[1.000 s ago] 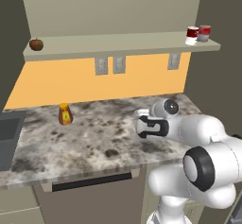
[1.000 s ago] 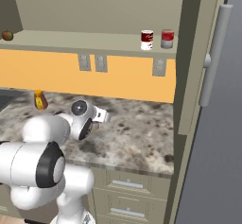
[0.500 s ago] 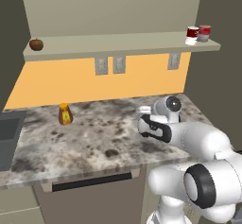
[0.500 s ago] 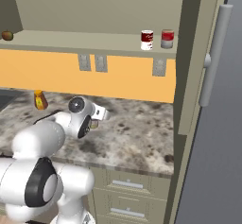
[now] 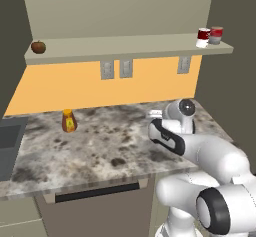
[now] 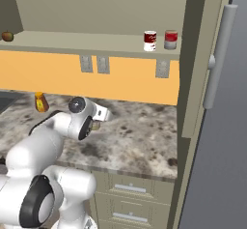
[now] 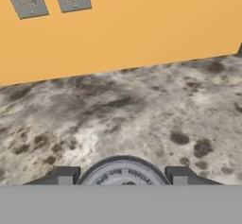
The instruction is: Pick the cans from the counter and place them in their designated side in the cabinet.
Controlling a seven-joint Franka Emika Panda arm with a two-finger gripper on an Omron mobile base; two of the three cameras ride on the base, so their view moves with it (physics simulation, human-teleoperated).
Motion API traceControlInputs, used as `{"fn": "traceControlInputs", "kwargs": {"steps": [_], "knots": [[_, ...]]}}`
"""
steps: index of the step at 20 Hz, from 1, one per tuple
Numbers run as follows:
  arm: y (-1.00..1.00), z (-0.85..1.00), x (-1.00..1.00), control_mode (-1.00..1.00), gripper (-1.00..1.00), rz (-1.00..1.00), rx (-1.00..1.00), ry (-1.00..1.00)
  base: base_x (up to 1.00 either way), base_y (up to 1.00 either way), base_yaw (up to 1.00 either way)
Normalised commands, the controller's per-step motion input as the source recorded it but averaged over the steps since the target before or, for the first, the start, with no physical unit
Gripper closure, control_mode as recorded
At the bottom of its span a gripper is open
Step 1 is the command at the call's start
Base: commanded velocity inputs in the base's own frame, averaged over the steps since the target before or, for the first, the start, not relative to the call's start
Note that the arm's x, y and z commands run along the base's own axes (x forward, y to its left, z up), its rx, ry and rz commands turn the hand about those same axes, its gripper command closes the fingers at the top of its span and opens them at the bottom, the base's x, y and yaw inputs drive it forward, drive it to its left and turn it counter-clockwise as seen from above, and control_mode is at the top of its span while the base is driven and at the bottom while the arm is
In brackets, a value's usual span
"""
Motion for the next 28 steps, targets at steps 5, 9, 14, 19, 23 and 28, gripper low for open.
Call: {"fn": "traceControlInputs", "kwargs": {"steps": [5, 9, 14, 19, 23, 28], "knots": [[0.0, 0.18, -0.2, -1.0, 1.0, 0.0, 0.0, -0.01, 0.0, 0.0, 0.0], [-0.01, 0.2, -0.21, -1.0, 1.0, 0.0, 0.0, -0.02, 0.0, 0.0, 0.0], [-0.05, 0.21, -0.22, -1.0, 1.0, 0.0, 0.0, -0.03, 0.0, 0.0, 0.0], [-0.07, 0.23, -0.2, -1.0, 1.0, 0.0, 0.0, -0.04, 0.0, 0.0, 0.0], [-0.02, 0.27, -0.24, -1.0, 1.0, 0.0, 0.0, -0.06, 0.0, 0.0, 0.0], [0.0, 0.29, -0.21, -1.0, 1.0, 0.0, 0.0, -0.04, 0.0, 0.0, 0.0]]}}
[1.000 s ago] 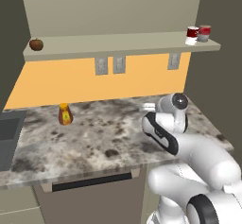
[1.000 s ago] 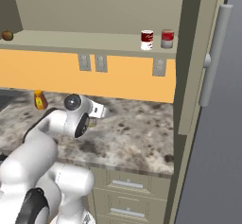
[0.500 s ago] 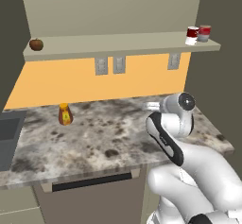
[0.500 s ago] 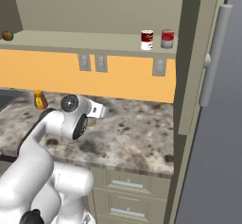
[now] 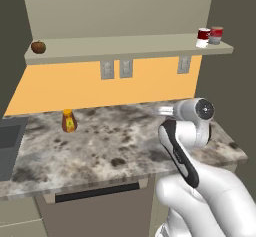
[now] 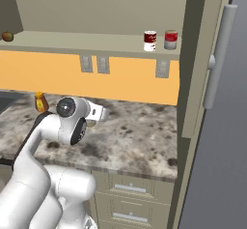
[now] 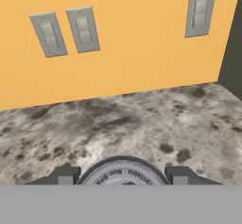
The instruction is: Pick the cans from the counter and place them in their designated side in the cabinet.
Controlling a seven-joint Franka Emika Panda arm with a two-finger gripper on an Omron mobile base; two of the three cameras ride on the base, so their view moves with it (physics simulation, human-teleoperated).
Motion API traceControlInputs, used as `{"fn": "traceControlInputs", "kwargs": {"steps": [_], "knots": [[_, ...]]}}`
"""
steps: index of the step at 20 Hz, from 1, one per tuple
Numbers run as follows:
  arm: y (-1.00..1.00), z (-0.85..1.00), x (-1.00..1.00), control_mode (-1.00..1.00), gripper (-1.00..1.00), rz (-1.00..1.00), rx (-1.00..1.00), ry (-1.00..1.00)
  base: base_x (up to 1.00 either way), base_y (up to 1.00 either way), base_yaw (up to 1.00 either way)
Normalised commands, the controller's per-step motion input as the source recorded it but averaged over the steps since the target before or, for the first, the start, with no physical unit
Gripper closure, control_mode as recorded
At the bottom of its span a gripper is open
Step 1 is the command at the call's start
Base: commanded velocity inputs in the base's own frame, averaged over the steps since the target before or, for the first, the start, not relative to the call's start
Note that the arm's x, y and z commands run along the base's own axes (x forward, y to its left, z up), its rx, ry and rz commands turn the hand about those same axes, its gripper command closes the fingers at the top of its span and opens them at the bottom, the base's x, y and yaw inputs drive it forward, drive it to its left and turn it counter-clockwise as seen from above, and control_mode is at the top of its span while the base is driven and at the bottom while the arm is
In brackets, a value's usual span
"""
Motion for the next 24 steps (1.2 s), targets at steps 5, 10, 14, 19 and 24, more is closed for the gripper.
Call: {"fn": "traceControlInputs", "kwargs": {"steps": [5, 10, 14, 19, 24], "knots": [[-0.04, 0.29, -0.22, -1.0, 1.0, 0.0, 0.0, -0.01, 0.0, 0.0, 0.0], [-0.04, 0.32, -0.24, -1.0, 1.0, 0.0, 0.0, 0.0, 0.0, 0.0, 0.0], [0.0, 0.31, -0.25, -1.0, 1.0, 0.0, 0.0, 0.01, 0.0, 0.0, 0.0], [0.0, 0.27, -0.26, -1.0, 1.0, 0.0, 0.0, 0.02, 0.0, 0.0, 0.0], [-0.03, 0.25, -0.25, -1.0, 1.0, -0.01, 0.0, 0.02, 0.0, 0.0, 0.0]]}}
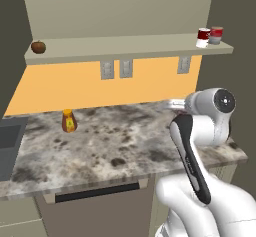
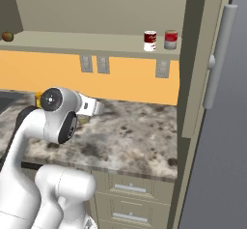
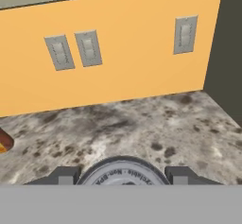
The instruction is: Pick the cans from the counter and place them in their designated side in the cabinet.
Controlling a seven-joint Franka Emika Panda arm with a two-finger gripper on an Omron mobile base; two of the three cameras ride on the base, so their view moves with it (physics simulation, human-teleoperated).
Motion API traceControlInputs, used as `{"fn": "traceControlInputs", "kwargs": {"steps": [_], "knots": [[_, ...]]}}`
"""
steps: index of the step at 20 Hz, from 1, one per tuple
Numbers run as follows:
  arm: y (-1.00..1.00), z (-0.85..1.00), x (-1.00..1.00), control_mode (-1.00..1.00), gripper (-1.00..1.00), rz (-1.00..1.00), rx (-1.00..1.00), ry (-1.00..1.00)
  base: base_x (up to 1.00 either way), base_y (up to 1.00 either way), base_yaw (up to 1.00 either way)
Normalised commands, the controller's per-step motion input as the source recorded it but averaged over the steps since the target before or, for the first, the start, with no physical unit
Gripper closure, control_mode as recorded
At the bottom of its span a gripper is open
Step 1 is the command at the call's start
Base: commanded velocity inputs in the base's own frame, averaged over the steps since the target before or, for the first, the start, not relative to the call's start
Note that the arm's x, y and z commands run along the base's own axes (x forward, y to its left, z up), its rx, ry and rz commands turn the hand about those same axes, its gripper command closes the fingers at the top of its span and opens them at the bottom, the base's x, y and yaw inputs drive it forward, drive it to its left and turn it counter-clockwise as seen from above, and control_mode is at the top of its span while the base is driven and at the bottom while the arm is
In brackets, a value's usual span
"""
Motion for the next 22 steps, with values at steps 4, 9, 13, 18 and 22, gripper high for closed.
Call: {"fn": "traceControlInputs", "kwargs": {"steps": [4, 9, 13, 18, 22], "knots": [[-0.09, 0.26, -0.24, -1.0, 1.0, -0.01, 0.0, 0.01, 0.0, 0.0, 0.0], [-0.09, 0.29, -0.22, -1.0, 1.0, -0.01, 0.0, 0.0, 0.0, 0.0, 0.0], [-0.13, 0.3, -0.2, -1.0, 1.0, -0.01, 0.0, 0.0, 0.0, 0.0, 0.0], [-0.12, 0.24, -0.18, -1.0, 1.0, 0.0, 0.0, 0.0, 0.0, 0.0, 0.0], [-0.09, 0.23, -0.07, -1.0, 1.0, 0.0, 0.0, 0.0, 0.0, 0.0, 0.0]]}}
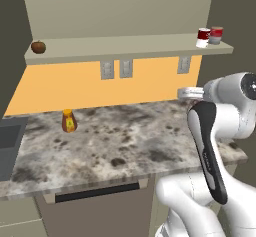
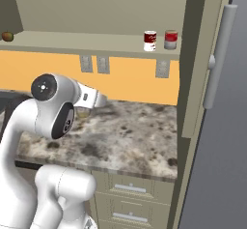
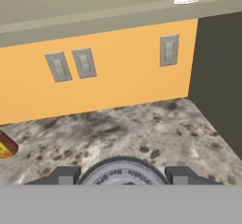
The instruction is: Pick the cans from the counter and place them in their designated side in the cabinet.
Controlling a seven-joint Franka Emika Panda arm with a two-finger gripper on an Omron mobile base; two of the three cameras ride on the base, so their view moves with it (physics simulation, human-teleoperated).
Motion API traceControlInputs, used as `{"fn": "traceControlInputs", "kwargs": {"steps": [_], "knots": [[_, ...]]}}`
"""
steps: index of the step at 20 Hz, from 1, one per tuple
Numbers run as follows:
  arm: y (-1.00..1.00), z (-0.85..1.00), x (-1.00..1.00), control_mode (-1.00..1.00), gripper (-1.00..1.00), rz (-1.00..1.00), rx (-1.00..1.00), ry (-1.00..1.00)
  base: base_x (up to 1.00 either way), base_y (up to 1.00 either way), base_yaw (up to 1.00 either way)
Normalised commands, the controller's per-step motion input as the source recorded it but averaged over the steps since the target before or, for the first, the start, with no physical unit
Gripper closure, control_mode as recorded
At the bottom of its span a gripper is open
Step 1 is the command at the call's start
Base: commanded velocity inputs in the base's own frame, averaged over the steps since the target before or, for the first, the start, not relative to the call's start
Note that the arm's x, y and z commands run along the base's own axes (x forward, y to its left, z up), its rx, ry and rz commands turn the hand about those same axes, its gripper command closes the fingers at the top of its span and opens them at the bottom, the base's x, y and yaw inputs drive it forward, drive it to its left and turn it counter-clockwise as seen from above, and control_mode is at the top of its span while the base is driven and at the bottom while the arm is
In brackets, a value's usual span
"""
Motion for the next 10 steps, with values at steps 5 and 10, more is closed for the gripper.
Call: {"fn": "traceControlInputs", "kwargs": {"steps": [5, 10], "knots": [[-0.12, 0.28, -0.05, -1.0, 1.0, -0.01, 0.0, 0.0, 0.0, 0.0, 0.0], [-0.09, 0.32, -0.06, -1.0, 1.0, -0.01, 0.0, 0.02, 0.0, 0.0, 0.0]]}}
